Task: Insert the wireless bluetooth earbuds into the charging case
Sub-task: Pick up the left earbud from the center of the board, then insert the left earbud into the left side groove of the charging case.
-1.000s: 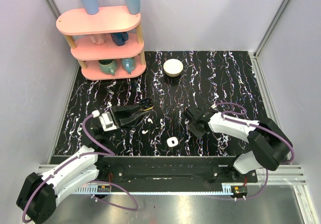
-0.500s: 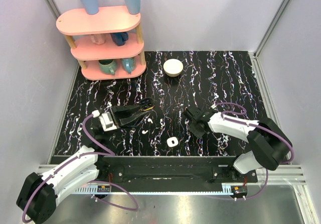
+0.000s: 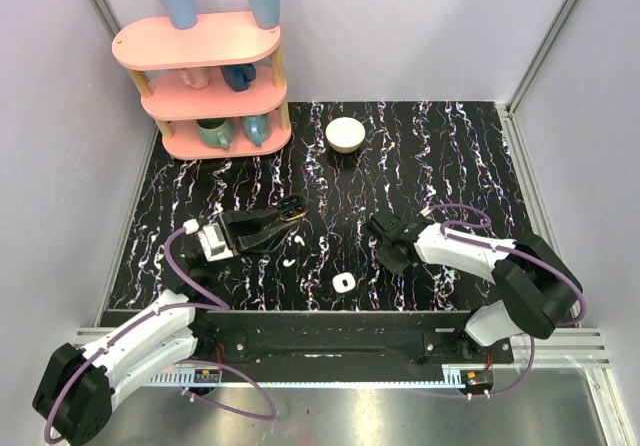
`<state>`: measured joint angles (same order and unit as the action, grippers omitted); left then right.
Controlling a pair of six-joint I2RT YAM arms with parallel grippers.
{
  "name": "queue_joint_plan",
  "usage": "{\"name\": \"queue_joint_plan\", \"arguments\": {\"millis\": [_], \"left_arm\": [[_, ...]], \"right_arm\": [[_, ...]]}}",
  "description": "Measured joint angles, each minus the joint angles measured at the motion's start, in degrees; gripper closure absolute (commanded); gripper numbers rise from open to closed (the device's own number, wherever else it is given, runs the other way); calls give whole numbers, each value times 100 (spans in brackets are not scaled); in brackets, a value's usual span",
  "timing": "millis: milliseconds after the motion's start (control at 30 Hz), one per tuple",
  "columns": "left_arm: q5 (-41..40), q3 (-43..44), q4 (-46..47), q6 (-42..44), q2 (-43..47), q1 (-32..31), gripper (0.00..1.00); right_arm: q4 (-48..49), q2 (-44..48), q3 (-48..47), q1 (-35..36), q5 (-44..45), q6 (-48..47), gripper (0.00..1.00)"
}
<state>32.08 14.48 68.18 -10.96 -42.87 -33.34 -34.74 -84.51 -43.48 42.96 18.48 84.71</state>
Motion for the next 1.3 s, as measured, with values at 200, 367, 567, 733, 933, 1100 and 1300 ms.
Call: {"name": "queue_joint_plan", "arguments": {"millis": [200,367,567,733,933,1100,1300], "left_arm": [[0,0,0,0,0,0,100],[0,0,-2,0,-2,0,100],[0,2,-4,-2,-79,0,100],[0,2,-22,-4,-168,0,100],[-15,7,-39,-9,-264,0,100],[-90,28,-42,-72,-400,0,100],[-146,48,-24,-153,-568,0,100]], "right_arm": [[46,0,-11,0,13,-332,89],[48,70,-144,0,214,-1051,96],[264,793,-208,7,754,-1971,100],[820,1718,-192,59,1165,-2940,100],[1827,2702,-151,155,1375,-4317,100],[2852,3154,-149,286,1338,-5366,100],[4026,3287,-160,511,1016,-6255,100]]}}
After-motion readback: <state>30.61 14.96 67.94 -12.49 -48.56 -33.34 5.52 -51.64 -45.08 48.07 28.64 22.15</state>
